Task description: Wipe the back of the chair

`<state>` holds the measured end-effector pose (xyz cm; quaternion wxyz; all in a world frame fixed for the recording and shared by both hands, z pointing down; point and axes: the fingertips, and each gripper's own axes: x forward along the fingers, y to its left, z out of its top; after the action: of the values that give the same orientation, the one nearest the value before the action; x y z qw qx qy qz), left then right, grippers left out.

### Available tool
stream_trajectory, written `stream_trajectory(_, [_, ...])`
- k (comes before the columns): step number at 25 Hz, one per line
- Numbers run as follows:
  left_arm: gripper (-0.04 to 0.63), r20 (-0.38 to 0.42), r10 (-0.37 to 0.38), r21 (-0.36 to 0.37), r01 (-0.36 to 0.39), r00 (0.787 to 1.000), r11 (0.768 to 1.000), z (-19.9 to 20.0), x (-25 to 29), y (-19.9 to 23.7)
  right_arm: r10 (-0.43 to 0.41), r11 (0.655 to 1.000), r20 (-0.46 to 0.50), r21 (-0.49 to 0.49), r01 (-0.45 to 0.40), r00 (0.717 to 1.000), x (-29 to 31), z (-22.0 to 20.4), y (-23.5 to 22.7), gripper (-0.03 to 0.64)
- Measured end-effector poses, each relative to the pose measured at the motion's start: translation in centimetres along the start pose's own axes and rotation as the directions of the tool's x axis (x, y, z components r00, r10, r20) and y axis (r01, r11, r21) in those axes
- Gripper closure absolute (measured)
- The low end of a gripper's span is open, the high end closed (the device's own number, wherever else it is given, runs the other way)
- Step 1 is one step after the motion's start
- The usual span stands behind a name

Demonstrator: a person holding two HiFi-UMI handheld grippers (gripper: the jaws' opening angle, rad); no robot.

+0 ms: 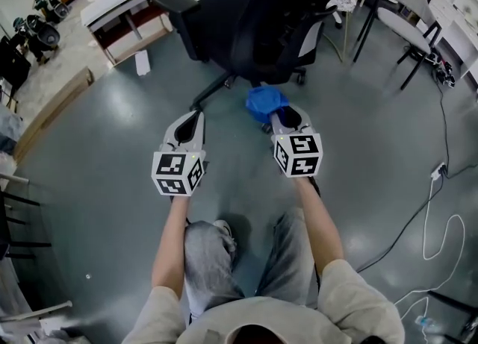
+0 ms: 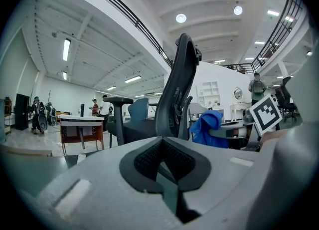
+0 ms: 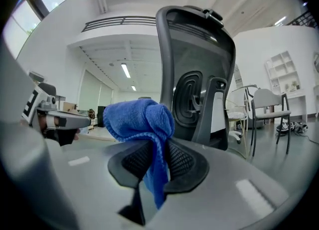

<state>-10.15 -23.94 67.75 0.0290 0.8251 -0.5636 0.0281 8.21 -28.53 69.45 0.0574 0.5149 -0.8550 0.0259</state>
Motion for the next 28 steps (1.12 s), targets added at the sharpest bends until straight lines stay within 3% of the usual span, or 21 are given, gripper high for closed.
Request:
stream_trajectory(14, [0.591,0.004,-0.016,-0.040,0.017,1.000,0.999,-0.6,2.3,1.1,-0.017,1.000,0.004,-0.019,0.017,1.000,1.4,1.0,0.6,0.546])
stream_trajectory(21, [0.591,-0.033,-0.037,-0.037,0.036,0.999,0.999,2.8,4.2,1.6,-0.032,0.998,-0.054,-0.048,0.029,0.998,2.4,5.2,0.8,0.548])
stream_trajectory(28, [0.591,-0.078,-0.026,-0.106,0.018,0.997,0.994,8.3,3.9,3.1,-0.037,0.999,-0.116,-0.043,0.033,0.993,3.0,11.2,2.0,0.547])
